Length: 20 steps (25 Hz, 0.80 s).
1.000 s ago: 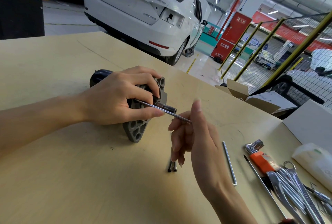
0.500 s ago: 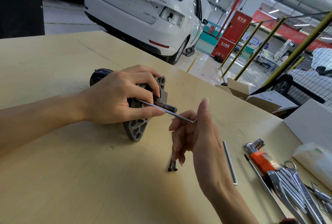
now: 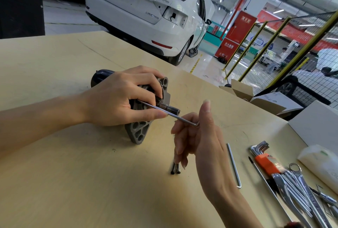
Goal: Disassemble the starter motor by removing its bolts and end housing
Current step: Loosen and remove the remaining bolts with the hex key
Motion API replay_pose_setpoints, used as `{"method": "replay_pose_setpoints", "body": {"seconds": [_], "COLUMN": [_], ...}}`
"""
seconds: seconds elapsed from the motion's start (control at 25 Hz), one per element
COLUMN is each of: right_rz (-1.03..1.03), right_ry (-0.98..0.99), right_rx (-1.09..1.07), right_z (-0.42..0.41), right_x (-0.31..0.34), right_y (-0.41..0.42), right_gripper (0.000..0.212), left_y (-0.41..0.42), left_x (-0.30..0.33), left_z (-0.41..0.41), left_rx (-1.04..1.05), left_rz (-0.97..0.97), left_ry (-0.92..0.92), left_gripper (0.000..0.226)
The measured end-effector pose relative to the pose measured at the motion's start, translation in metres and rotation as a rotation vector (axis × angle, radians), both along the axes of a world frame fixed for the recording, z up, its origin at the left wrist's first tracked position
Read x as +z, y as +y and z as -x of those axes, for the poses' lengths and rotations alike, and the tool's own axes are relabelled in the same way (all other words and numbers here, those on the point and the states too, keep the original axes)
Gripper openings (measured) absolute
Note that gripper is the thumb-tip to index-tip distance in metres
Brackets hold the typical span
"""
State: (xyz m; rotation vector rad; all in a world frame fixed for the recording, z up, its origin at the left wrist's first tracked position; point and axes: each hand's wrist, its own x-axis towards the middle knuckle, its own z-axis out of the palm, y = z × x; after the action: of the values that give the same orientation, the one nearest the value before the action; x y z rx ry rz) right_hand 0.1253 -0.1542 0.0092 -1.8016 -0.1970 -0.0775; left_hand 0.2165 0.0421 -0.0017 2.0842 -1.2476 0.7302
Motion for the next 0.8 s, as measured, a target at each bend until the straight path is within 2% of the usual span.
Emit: {"method": "replay_pose_setpoints", "body": {"seconds": [0.8], "right_rz": [0.014], "right_ry": [0.002], "right_rx": [0.015], "right_z": [0.0012], "right_x": [-0.0012], "right_y": [0.0009], "right_gripper": [0.069], "left_y": [0.0001], "left_x": [0.0008], "left_z": [0.0011], "left_rx": [-0.001], "left_rz": [-0.006], "left_ry": [-0.007], "left_gripper": [0.038]}}
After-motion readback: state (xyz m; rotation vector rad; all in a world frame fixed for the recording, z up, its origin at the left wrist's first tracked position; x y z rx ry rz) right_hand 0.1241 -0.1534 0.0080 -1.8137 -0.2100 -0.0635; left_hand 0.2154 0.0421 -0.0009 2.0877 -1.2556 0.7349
